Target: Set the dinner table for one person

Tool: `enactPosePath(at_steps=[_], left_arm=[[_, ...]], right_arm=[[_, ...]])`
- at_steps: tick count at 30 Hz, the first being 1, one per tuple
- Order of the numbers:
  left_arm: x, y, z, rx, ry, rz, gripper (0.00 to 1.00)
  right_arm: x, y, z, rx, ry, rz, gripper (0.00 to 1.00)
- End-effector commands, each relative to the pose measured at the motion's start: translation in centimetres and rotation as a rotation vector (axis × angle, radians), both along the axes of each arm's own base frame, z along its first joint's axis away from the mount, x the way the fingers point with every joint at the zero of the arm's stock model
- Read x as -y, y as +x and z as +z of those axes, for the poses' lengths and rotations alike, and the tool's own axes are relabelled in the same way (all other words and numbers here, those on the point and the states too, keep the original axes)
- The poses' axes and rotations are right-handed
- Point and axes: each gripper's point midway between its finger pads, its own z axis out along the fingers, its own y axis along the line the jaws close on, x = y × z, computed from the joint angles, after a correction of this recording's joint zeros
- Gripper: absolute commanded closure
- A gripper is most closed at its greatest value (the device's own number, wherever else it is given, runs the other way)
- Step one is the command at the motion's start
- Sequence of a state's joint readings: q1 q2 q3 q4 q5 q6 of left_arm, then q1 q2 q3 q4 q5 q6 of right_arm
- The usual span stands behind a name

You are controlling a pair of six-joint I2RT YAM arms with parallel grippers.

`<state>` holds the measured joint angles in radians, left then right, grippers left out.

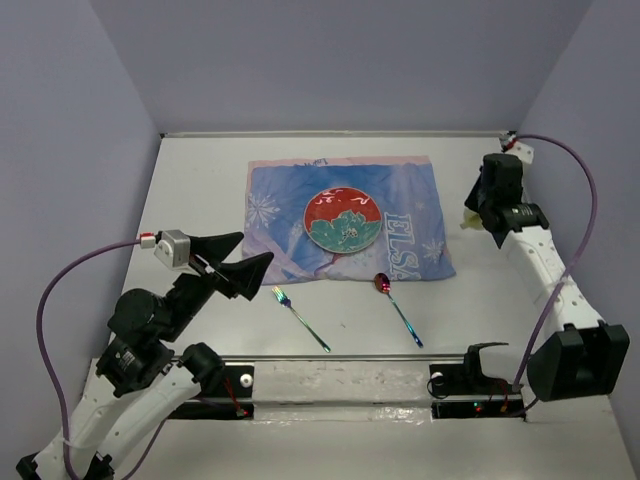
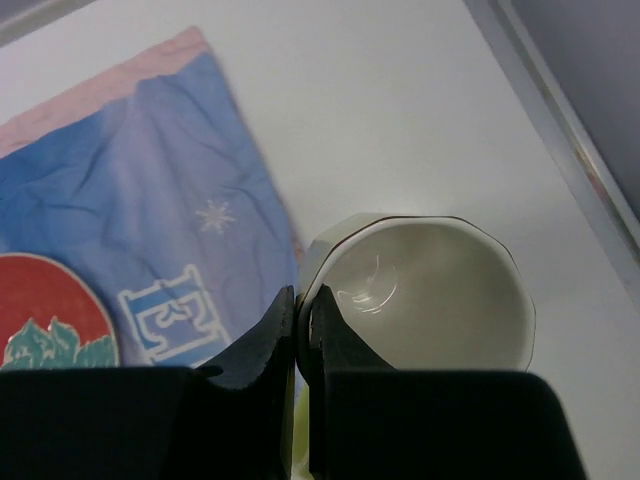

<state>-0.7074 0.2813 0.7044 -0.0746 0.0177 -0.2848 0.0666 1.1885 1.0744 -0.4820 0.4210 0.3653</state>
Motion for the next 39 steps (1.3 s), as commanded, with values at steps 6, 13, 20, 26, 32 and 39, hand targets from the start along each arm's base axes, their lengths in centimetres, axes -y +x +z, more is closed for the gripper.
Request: enactPosePath(at_steps=[6, 13, 20, 26, 32, 39], left_arm=[[-1.4, 4.0, -1.7, -0.078, 0.041, 0.173, 0.01], [-2.6, 5.9, -2.7, -0.115, 0.058, 0.252, 0.01], [-3.3, 7.3, -3.5, -0.142, 0.074, 0.295, 0.01], [-3.9, 8.1, -4.0, -0.162, 0.084, 0.327, 0.01], [-4.3, 8.4, -4.1, -0.167, 0.084, 0.345, 0.01], [-4.3, 8.4, -4.1, -0.165, 0.085, 0.342, 0.01]], right_arm=[[-7.7, 11.6, 4.3, 0.069, -0.146, 0.357, 1.0], [-10.8, 17.2, 2.5, 0.037, -0.13, 0.5, 1.0], [-10.4, 21.5, 0.7, -0.021, -0.253, 0.528, 1.0], [-10.6, 24.2, -1.4, -0.048, -0.29, 0.54, 1.0], [-10.7, 25.5, -3.9, -0.097, -0.336, 0.547, 1.0], [-10.6, 25.8, -5.2, -0.119, -0.335, 0.535, 0.87]])
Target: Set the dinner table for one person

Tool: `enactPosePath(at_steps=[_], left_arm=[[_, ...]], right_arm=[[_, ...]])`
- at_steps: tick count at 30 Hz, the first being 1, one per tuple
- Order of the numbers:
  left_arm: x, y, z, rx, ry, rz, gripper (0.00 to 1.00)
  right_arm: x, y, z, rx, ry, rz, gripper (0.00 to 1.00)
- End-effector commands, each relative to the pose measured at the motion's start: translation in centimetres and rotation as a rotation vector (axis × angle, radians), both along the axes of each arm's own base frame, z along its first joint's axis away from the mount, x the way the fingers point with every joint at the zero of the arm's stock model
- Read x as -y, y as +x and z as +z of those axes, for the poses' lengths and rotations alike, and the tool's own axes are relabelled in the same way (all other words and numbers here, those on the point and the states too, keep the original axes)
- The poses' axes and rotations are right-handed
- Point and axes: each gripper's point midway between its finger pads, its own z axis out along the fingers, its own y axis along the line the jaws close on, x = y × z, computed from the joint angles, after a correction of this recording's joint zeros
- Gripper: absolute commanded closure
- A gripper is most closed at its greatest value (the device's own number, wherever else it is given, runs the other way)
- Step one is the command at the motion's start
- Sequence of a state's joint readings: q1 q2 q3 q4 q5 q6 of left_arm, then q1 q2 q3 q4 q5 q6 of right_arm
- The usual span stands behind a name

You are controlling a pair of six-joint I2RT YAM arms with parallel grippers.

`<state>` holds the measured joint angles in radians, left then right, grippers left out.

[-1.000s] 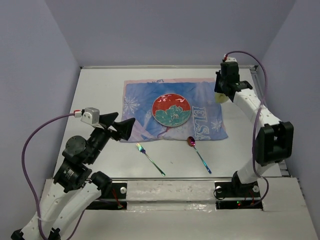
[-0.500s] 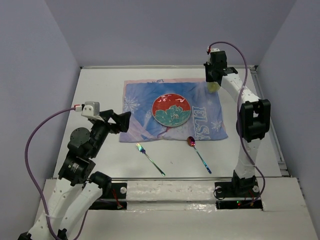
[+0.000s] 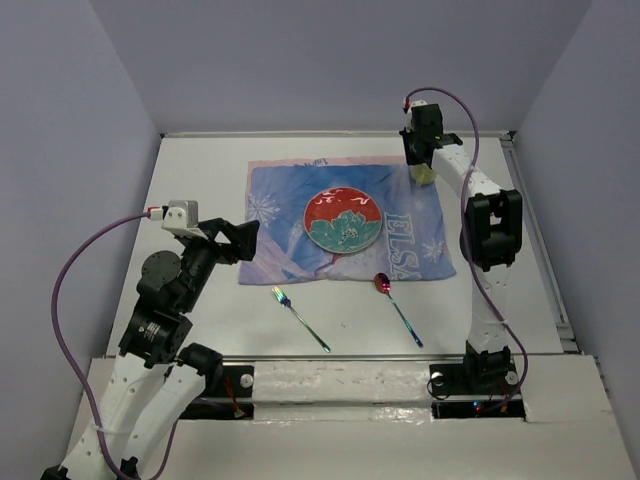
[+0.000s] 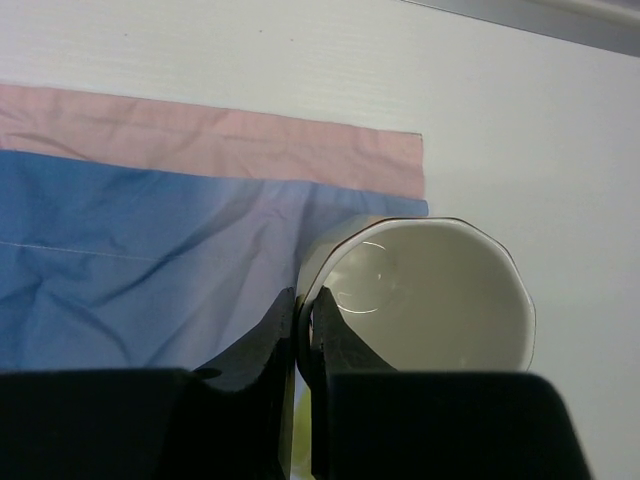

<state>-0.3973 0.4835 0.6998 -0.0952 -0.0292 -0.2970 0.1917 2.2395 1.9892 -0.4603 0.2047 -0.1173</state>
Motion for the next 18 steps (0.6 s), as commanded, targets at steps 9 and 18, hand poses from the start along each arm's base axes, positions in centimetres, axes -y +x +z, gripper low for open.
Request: enactPosePath(at_steps=[9, 18], left_arm=[[0.2, -0.1, 1.3, 0.051, -0.021, -0.014, 0.01], [0.2, -0.3, 1.6, 0.06, -0.023, -0.018, 0.01]], right_arm=[[-0.2, 0.8, 9.9, 0.217, 0.014, -0.031, 0.55], [0.3, 0.8, 6.0, 0.131, -0.033, -0.036, 0.55]])
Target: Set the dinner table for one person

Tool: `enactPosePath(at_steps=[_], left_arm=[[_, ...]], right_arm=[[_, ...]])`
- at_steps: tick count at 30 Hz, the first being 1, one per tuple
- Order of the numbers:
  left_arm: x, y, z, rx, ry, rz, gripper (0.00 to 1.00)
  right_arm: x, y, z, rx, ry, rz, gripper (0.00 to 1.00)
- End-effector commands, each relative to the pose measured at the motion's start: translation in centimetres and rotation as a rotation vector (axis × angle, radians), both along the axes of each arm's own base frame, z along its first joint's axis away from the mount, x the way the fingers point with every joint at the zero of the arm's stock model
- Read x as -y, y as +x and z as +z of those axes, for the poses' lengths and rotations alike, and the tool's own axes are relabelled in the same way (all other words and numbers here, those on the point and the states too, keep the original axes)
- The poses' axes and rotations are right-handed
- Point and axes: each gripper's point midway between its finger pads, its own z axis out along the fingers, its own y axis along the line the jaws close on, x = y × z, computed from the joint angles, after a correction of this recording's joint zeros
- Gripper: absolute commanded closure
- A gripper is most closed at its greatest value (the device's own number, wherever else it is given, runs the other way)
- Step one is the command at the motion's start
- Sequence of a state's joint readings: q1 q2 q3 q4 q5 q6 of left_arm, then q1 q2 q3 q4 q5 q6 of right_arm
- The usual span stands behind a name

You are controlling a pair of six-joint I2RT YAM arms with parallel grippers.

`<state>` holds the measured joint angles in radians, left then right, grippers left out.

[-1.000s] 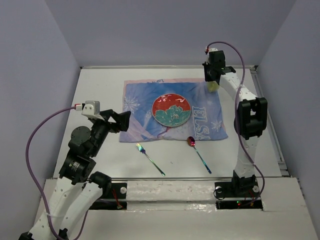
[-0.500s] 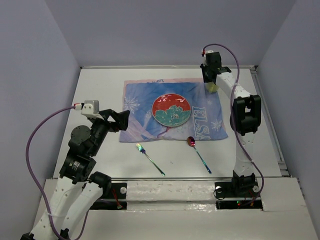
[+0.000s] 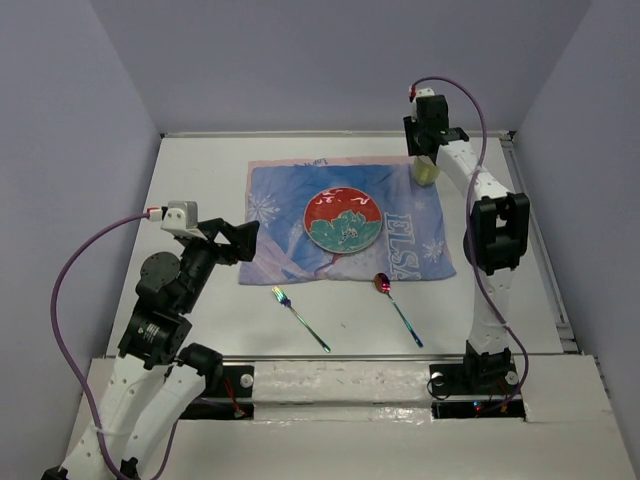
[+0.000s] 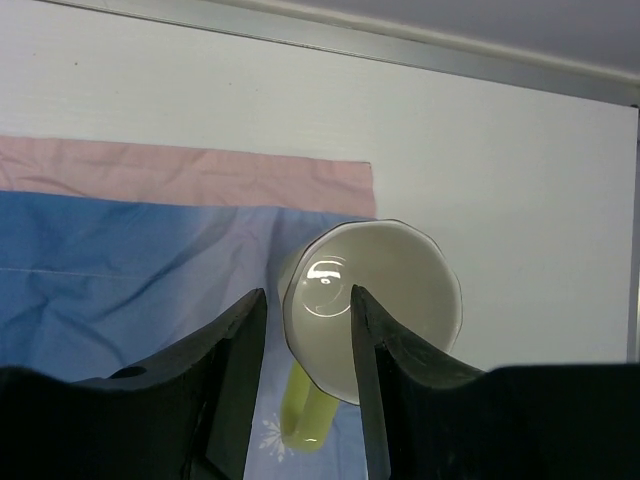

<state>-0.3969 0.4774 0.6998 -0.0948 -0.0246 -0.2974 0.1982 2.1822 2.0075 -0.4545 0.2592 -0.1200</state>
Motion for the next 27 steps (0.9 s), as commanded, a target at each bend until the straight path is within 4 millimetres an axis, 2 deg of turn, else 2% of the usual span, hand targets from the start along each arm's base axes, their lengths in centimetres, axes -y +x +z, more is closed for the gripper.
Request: enactPosePath(at_steps=[1, 4, 6, 7, 8, 11, 12, 14, 16, 19, 23, 26, 27], left_arm=[[0.2, -0.1, 1.4, 0.054, -0.02, -0.014, 0.01], [0.1, -0.1, 1.4, 0.056, -0.02, -0.011, 0.01], [0.0, -0.1, 1.5, 0.057, -0.018, -0.008, 0.01], [0.0, -0.1, 1.4, 0.055, -0.019, -0.008, 0.01], [0.0, -0.1, 1.5, 0.058, -0.019, -0.006, 0.01], [0.1, -0.1, 1.4, 0.055, -0.019, -0.011, 0.01], [0.1, -0.1, 1.4, 0.055, -0.018, -0.011, 0.01], [0.1, -0.1, 1.4, 0.055, -0.019, -0.01, 0.01], [0.1, -0.1, 1.5, 0.057, -0.021, -0.011, 0.01], [0.1, -0.2, 1.5, 0.057, -0.022, -0.011, 0.01], [0.1, -0.2, 1.6, 0.061, -0.02, -0.013, 0.01], [0.0, -0.3, 1.7, 0.067, -0.022, -0.009, 0.01], [0.0, -0.3, 1.7, 0.065, -0.022, -0.009, 0.01]], right_arm=[[-0.3, 0.7, 1.2, 0.033, -0.018, 0.0, 0.55], [-0.3, 1.0, -0.8, -0.012, -0.03, 0.0, 0.59], [-0.5, 1.3, -1.4, -0.025, -0.027, 0.004, 0.68], [-0.3, 1.3, -1.4, -0.022, -0.031, -0.002, 0.79], [0.2, 1.5, -0.7, -0.006, -0.047, -0.032, 1.0], [0.6, 1.6, 1.5, 0.039, -0.097, -0.043, 1.0], [-0.4, 1.5, 3.1, 0.074, -0.136, -0.043, 1.0], [-0.1, 1.4, 4.5, 0.095, -0.195, -0.042, 1.0], [-0.8, 1.3, 5.9, 0.125, -0.167, -0.042, 1.0], [-1.4, 0.9, 5.9, 0.126, -0.119, -0.032, 1.0], [-2.2, 0.6, 7.1, 0.147, -0.054, -0.017, 1.0], [-1.9, 0.5, 6.9, 0.148, -0.047, -0.048, 1.0], [-1.8, 0.6, 6.3, 0.138, -0.057, -0.052, 0.91]])
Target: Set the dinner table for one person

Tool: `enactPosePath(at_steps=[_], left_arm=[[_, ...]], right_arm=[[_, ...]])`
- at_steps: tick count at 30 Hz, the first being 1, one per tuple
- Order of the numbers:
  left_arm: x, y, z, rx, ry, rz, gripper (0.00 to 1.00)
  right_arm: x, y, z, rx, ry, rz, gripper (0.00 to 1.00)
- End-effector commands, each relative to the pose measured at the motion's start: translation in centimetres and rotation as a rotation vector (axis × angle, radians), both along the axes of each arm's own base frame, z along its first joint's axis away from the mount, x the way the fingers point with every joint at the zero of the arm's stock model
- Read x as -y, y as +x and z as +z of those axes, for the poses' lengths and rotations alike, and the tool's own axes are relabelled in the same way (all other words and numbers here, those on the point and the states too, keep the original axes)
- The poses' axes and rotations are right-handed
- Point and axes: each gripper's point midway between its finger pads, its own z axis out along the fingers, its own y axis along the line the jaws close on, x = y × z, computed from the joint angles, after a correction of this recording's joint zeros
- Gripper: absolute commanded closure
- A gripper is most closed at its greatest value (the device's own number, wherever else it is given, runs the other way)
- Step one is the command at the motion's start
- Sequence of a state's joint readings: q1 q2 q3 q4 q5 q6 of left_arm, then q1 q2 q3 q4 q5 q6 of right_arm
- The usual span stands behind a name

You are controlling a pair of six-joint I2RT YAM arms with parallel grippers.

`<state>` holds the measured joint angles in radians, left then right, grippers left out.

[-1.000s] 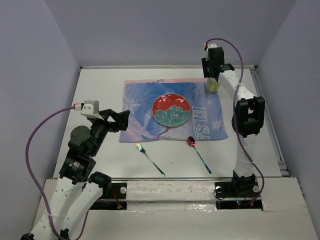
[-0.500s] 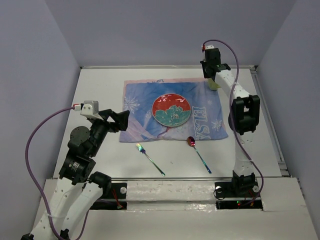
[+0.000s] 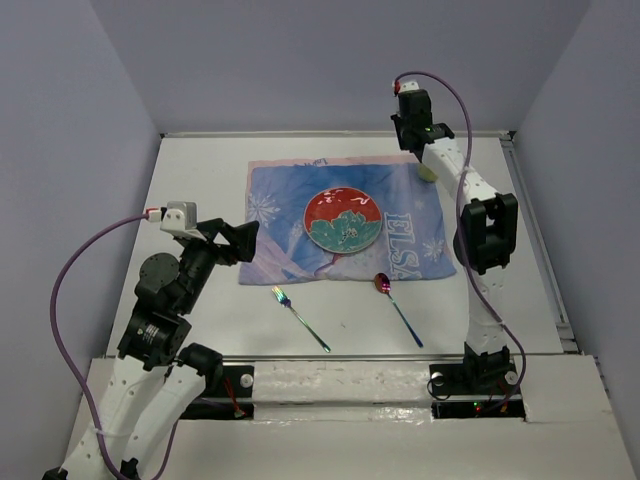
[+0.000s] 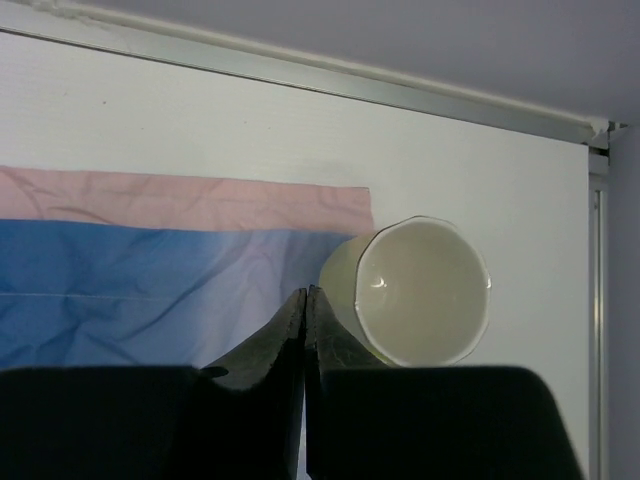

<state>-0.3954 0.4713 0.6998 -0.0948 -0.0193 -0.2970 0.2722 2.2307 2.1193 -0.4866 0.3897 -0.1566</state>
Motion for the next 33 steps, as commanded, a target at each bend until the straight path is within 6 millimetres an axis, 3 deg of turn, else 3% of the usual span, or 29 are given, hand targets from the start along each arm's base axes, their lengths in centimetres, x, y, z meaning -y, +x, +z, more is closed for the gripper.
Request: enactPosePath(at_steps=[1, 2, 3, 4, 10, 14, 17, 21, 24, 30, 32, 33], left_arm=[[0.0, -0.1, 1.5, 0.058, -0.021, -0.009, 0.01], [0.0, -0.1, 1.5, 0.059, -0.018, -0.009, 0.01], [0.0, -0.1, 1.4, 0.057, -0.017, -0.007, 0.01], [0.0, -0.1, 1.4, 0.054, -0.016, -0.007, 0.01], [0.2, 0.2, 1.1, 0.044, -0.012, -0.009, 0.01], [0.1, 0.3, 1.0, 0.04, -0.01, -0.004, 0.01], [0.0, 0.4, 1.0, 0.039, -0.009, -0.001, 0.01], [0.1, 0.5, 0.7, 0.029, -0.005, 0.0, 0.01], [0.6, 0.5, 0.6, 0.024, -0.006, -0.03, 0.01], [0.7, 0.5, 0.5, 0.022, -0.002, -0.035, 0.01], [0.7, 0.3, 0.8, 0.03, -0.007, -0.038, 0.01], [0.6, 0.3, 0.8, 0.031, -0.007, -0.033, 0.01]], right_arm=[[1.4, -0.1, 4.6, 0.102, 0.006, -0.069, 0.8], [1.4, -0.1, 4.4, 0.098, -0.001, -0.066, 0.7], [2.2, -0.1, 4.3, 0.099, -0.031, -0.102, 0.53], [3.2, -0.1, 4.1, 0.088, -0.031, -0.112, 0.49], [2.8, -0.1, 0.8, 0.003, 0.063, -0.044, 0.45], [3.1, 0.1, -1.9, -0.042, 0.072, -0.053, 0.48], [3.3, 0.4, -3.4, -0.067, 0.08, -0.048, 0.59], [2.9, 1.0, -3.5, -0.067, 0.077, -0.023, 0.67], [2.4, 1.3, -3.3, -0.06, 0.097, -0.005, 0.67], [2.4, 1.3, -5.1, -0.094, 0.099, -0.01, 0.69], [2.6, 1.3, -5.6, -0.101, 0.089, -0.019, 0.81], [3.0, 1.3, -5.6, -0.096, 0.072, -0.034, 0.94]])
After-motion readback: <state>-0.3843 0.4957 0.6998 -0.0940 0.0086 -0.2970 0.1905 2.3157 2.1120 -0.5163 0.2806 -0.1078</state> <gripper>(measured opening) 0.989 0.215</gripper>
